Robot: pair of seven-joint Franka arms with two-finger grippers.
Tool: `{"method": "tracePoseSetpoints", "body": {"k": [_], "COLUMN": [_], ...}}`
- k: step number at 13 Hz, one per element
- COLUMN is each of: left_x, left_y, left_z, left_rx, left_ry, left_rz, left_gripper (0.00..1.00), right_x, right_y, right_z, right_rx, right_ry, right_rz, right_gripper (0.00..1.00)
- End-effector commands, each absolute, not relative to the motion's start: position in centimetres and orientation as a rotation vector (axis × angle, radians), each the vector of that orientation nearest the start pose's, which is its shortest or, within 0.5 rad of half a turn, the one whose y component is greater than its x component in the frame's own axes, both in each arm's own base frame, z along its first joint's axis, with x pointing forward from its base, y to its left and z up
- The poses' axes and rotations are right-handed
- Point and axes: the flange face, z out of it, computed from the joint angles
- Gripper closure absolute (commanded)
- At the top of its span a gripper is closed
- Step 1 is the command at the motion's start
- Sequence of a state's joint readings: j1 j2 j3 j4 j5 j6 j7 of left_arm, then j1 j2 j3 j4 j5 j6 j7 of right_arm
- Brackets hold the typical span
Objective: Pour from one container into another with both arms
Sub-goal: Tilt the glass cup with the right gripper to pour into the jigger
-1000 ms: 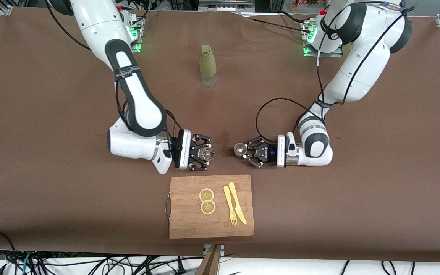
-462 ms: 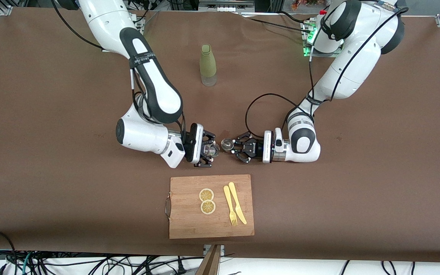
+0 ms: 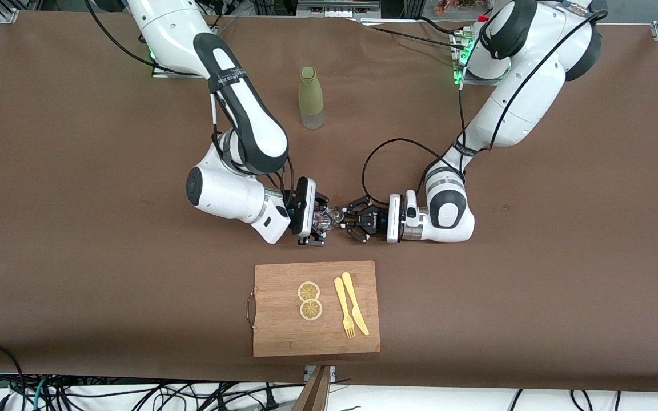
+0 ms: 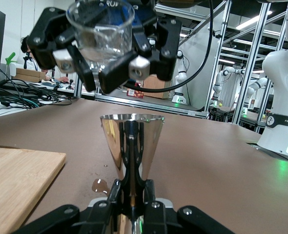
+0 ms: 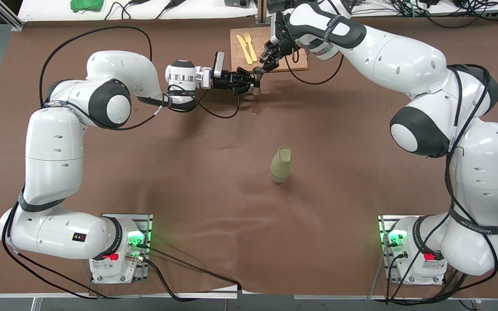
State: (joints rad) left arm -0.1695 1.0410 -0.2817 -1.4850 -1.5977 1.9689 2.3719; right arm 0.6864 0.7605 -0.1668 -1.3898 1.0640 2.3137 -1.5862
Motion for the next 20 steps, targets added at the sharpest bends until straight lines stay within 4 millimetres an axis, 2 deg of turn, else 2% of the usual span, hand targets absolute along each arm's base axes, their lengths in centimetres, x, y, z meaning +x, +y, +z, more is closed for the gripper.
{"method": "tracePoseSetpoints", "body": {"k": [1,6,11,17,20], "left_x": [61.2,61.2,61.2,61.2,61.3], "left_y": [-33.8,-34.0,-34.0,-34.0,-33.9], "left_z": [9.9,9.9,9.9,10.0,10.0], "left_rx": [1.304,1.302,1.3,1.299,1.301], "left_ry": [-1.171,-1.174,-1.175,-1.176,-1.175], "left_rz": [1.061,1.061,1.06,1.061,1.062], "left_gripper": [1.0,1.0,1.0,1.0,1.0], "right_x": [62.7,62.1,62.3,61.4,60.8], "right_y": [41.2,42.0,41.5,42.7,43.5], "right_z": [28.8,28.7,28.8,31.1,31.3], "right_rx": [-1.879,-1.867,-1.865,-1.928,-1.945], "right_ry": [-1.768,-1.894,-1.993,-2.091,-2.136], "right_rz": [-0.656,-0.608,-0.576,-0.51,-0.478], "right_gripper": [1.0,1.0,1.0,1.0,1.0]}}
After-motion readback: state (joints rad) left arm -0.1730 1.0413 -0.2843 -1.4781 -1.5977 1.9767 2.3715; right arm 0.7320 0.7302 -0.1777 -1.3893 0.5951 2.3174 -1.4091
